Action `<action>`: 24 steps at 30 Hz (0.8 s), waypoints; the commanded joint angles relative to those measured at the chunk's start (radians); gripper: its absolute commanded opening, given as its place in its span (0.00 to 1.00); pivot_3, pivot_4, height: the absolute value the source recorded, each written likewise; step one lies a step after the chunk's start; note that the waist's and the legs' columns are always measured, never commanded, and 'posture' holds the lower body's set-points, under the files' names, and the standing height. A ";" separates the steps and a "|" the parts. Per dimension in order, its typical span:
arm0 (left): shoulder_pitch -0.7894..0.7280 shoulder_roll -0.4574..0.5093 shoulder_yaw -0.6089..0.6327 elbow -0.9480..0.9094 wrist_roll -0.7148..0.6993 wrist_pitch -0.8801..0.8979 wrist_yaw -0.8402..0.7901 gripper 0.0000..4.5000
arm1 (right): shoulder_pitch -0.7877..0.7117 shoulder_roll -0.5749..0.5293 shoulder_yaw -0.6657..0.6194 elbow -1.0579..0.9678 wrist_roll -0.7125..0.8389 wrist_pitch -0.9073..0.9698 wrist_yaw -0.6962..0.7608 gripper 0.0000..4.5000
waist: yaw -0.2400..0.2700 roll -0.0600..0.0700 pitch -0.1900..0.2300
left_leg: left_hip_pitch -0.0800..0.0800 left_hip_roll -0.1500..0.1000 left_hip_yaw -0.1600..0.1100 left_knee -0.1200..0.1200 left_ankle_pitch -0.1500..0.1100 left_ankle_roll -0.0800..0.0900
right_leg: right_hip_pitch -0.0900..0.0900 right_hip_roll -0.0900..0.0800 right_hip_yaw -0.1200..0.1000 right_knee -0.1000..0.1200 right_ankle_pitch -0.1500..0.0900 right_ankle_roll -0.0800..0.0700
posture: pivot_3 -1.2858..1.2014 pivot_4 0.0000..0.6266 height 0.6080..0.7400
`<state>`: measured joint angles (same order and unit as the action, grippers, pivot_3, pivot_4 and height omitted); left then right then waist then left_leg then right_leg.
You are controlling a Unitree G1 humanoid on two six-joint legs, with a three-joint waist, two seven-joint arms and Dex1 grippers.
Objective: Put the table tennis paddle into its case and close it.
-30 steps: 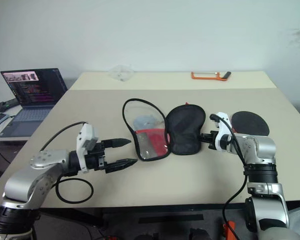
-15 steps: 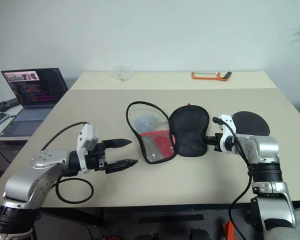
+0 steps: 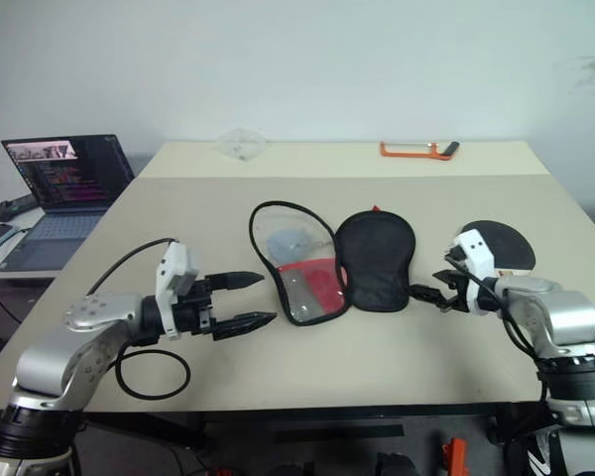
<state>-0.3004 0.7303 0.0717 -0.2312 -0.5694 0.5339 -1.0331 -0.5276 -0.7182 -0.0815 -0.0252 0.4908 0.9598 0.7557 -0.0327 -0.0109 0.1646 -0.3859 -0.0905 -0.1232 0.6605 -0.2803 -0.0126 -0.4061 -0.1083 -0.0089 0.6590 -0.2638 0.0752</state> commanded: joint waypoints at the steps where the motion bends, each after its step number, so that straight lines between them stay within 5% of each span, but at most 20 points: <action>1: -0.039 -0.024 0.006 -0.023 -0.012 -0.005 0.024 1.00 | -0.010 -0.019 -0.088 -0.008 0.001 -0.049 -0.025 0.99 | 0.003 -0.001 0.000 | 0.000 0.000 0.000 0.000 0.000 0.000 | 0.000 0.000 0.000 0.000 0.000 0.000 | 0.52 0.24 1.00; 11: -0.214 -0.059 -0.053 -0.010 -0.038 0.037 -0.012 1.00 | -0.073 -0.054 -0.188 0.370 -0.151 -0.197 -0.231 0.99 | 0.008 -0.002 0.001 | 0.000 -0.001 0.000 0.001 0.001 -0.001 | 0.001 -0.001 0.000 0.000 0.000 0.000 | 0.52 0.24 1.00; 24: -0.270 -0.100 -0.129 0.032 -0.002 0.009 -0.056 1.00 | -0.139 -0.032 -0.139 0.677 -0.258 -0.330 -0.253 0.99 | 0.001 -0.002 0.001 | 0.000 -0.001 0.002 0.001 0.001 -0.001 | 0.001 0.000 0.001 0.000 0.000 0.000 | 0.52 0.24 1.00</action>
<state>-0.5533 0.6324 -0.0638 -0.1826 -0.5674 0.5594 -1.0819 -0.6500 -0.7479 -0.2255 0.6432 0.2463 0.6506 0.4941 -0.0318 -0.0130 0.1661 -0.3858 -0.0911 -0.1206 0.6618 -0.2795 -0.0136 -0.4052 -0.1086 -0.0076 0.6590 -0.2634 0.0755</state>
